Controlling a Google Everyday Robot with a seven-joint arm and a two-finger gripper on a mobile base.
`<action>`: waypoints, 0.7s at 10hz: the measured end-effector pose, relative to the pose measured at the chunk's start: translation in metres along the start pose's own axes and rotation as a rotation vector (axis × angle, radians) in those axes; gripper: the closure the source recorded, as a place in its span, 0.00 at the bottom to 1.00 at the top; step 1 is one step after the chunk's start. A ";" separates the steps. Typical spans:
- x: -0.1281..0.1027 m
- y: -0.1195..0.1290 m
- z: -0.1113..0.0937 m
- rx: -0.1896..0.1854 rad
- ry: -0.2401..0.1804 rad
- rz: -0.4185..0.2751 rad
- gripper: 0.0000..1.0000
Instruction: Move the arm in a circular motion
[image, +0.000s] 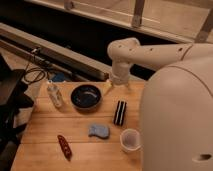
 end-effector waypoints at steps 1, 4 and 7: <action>0.001 -0.016 -0.006 0.017 -0.003 0.059 0.20; 0.004 -0.044 -0.008 0.010 -0.010 0.060 0.20; -0.009 -0.031 -0.011 0.016 -0.014 0.008 0.20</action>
